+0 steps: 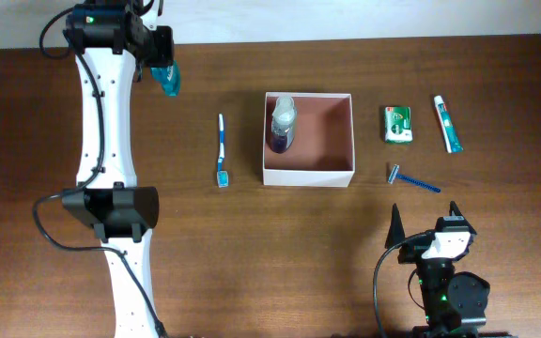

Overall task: Pack container
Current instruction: 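Lift the Listerine bottle and carry it into the pink box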

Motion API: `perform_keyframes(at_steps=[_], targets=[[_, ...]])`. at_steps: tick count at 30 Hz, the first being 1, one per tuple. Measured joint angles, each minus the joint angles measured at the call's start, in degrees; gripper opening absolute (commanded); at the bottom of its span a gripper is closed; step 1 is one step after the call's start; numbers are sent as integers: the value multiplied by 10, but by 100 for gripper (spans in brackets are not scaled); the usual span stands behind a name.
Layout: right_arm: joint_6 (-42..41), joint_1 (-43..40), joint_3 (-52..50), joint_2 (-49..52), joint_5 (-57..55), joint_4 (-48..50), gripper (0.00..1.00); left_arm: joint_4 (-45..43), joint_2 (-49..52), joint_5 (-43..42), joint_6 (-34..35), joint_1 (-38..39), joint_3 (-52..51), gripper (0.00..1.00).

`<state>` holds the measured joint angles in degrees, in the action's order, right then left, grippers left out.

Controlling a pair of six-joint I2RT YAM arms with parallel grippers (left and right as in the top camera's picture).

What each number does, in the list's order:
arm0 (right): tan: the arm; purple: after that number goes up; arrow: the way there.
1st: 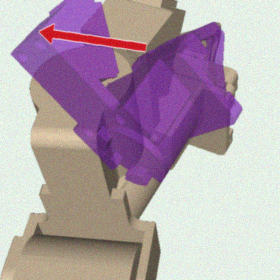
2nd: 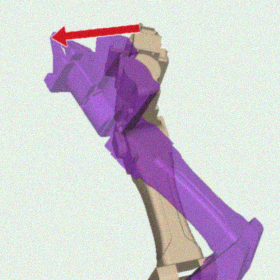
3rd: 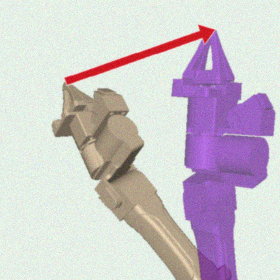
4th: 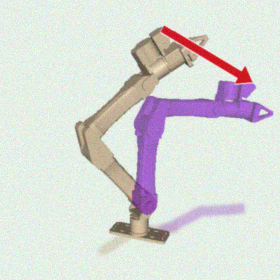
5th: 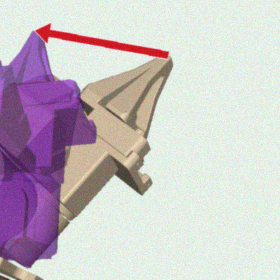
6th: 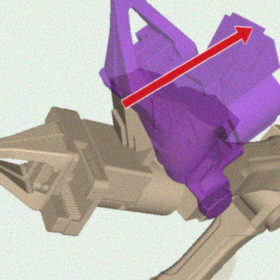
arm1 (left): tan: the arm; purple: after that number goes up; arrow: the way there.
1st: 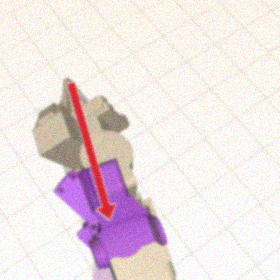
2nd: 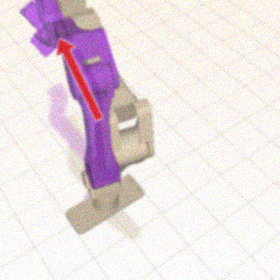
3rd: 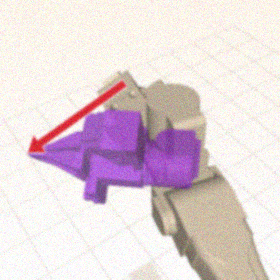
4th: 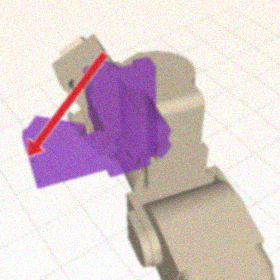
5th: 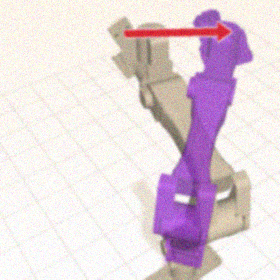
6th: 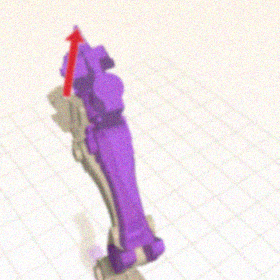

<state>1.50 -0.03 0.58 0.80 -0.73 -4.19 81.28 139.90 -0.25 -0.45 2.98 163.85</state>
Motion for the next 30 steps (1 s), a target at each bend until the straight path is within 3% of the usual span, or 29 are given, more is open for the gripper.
perform_keyframes(at_steps=[8, 21, 30], targets=[[0, 0, 0, 0, 0, 0, 98, -11, -25, -2, 0, 45, 0, 5], [0, 0, 0, 0, 0, 0, 99, -109, -215, 9, 0, 216, 10, 2], [0, 0, 0, 0, 0, 0, 99, -107, -213, 5, 0, 274, 5, 3]])
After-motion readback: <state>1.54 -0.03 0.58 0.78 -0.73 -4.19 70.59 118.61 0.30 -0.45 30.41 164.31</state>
